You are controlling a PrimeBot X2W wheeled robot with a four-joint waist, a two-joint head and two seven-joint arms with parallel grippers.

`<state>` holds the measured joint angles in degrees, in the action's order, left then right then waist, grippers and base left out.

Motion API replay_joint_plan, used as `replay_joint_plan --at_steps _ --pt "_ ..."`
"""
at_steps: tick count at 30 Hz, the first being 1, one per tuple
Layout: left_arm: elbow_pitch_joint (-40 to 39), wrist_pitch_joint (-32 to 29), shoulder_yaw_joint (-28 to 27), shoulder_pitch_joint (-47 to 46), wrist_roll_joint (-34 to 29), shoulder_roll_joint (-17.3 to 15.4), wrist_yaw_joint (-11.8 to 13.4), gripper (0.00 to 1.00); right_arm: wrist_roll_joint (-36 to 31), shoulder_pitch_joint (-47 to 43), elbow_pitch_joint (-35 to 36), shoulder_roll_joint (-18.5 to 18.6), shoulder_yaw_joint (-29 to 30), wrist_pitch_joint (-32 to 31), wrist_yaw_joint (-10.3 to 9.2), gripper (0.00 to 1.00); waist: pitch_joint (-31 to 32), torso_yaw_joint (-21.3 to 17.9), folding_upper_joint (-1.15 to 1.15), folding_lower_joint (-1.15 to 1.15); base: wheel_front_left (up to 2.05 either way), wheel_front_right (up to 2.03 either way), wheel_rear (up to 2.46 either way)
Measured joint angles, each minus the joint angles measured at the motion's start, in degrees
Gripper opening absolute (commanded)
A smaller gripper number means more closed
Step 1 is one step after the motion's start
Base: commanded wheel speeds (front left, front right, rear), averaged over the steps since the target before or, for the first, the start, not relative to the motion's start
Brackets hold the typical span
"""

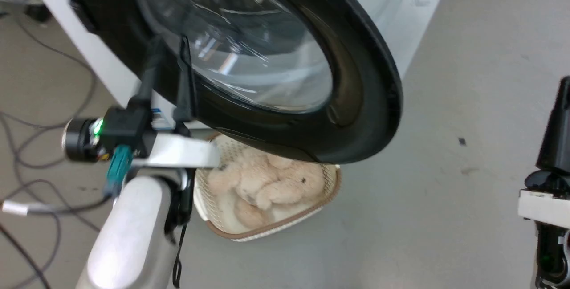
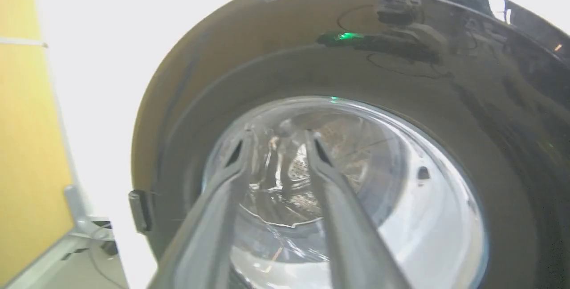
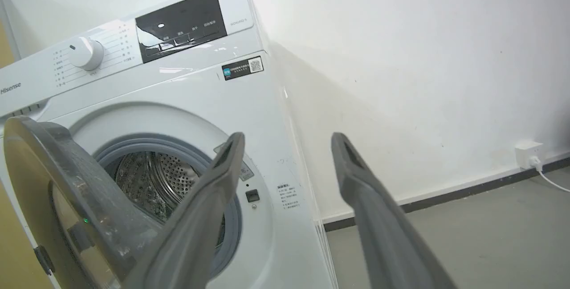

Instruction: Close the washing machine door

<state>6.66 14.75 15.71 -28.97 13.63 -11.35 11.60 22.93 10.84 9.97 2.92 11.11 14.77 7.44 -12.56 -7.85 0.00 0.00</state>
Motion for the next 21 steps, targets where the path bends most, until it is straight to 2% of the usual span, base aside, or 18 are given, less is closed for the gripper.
replay_joint_plan --at_steps 4,9,10,11,12,21 --pt "-4.07 0.0 -2.7 5.18 -4.05 0.18 1.96 1.0 -1.85 0.03 3.05 -0.01 -2.38 0.0 0.0 1.0 2.05 2.15 0.0 0.0 0.0 0.0 0.0" --pt "-5.98 0.01 -5.79 11.52 -5.76 0.87 3.05 1.0 -4.2 0.96 5.81 0.0 -7.28 0.03 0.0 1.0 4.14 4.78 0.0 0.0 0.0 0.0 0.0" --pt "-6.16 0.01 -6.45 12.8 -5.99 1.03 3.2 1.0 -4.85 1.43 6.25 -0.01 -8.44 0.03 0.0 0.49 4.48 5.24 0.0 0.0 0.0 0.0 0.0" --pt "-6.26 0.0 -7.01 14.02 -5.99 1.24 3.32 1.0 -5.14 1.94 6.76 0.11 -9.78 0.03 0.0 0.22 4.78 5.7 0.0 0.0 0.0 0.0 0.0" --pt "-6.28 0.01 -7.57 15.13 -5.99 1.49 3.35 1.0 -5.27 2.41 7.2 0.47 -11.2 0.03 0.0 0.0 5.05 6.14 0.0 0.0 0.0 0.0 0.0" --pt "-7.7 0.0 -11.04 21.08 -6.99 3.55 1.94 1.0 -0.64 4.14 9.28 8.77 -28.62 0.04 0.0 0.0 6.29 9.02 0.0 -0.01 0.0 0.0 0.0"
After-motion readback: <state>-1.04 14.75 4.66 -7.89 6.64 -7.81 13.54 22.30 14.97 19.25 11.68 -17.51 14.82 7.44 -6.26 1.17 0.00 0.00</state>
